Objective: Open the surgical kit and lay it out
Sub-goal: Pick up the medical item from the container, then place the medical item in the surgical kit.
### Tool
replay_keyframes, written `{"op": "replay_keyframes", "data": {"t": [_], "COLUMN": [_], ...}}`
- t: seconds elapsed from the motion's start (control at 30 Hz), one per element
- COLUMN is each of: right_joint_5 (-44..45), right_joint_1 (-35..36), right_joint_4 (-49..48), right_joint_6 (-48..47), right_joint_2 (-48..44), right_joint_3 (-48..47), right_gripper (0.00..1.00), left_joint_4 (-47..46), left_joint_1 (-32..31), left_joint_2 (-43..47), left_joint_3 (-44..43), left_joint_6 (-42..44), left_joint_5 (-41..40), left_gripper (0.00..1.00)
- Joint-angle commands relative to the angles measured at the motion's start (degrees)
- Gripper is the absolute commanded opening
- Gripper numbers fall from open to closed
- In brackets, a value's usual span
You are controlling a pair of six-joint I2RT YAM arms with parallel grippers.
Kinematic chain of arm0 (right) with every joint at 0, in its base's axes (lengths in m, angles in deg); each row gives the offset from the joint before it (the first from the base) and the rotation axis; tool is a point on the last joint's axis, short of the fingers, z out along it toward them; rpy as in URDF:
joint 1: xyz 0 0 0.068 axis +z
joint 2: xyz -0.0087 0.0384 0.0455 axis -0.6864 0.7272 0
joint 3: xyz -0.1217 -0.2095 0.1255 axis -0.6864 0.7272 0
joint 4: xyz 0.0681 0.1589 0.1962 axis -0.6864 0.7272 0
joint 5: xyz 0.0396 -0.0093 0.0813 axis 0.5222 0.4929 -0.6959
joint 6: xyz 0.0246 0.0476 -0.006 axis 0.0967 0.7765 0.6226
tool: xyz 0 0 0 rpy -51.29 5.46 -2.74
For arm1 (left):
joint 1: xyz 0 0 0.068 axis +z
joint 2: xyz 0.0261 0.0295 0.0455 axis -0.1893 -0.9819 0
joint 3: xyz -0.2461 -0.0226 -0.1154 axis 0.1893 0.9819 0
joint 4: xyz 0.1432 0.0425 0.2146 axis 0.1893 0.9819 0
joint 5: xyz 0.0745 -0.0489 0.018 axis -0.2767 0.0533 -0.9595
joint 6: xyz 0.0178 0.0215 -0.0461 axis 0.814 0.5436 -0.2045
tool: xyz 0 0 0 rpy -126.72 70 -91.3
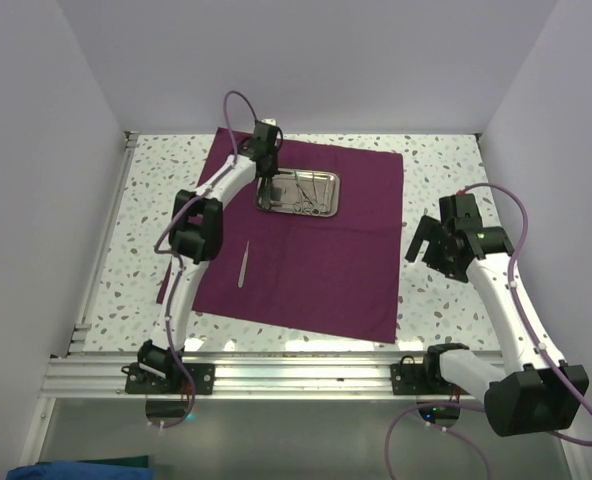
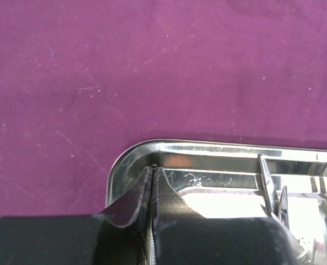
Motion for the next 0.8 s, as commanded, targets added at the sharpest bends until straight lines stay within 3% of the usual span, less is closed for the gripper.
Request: {"op": "replay_keyframes", "data": {"t": [0.0,0.77], "right_joint_5": [-0.2,-3.8], "right_joint_1": [0.2,0.1], "right_joint_4": [-2.2,-4.1], "right_joint_6": [-0.7,-1.8], "right_joint_2": [-1.1,-3.7], "right_joint_3": [0.6,2.0], "right_gripper": [0.93,0.93], "left_joint_4": [2.7,3.8], "left_joint_1": [0.2,0.2], "left_joint_2": [5.3,17.2], "left_joint_3": [-1.3,5.1], "left_joint_6": [1.3,0.9], "left_joint_5": [0.0,-0.8], "left_gripper": [0.00,0.00]}}
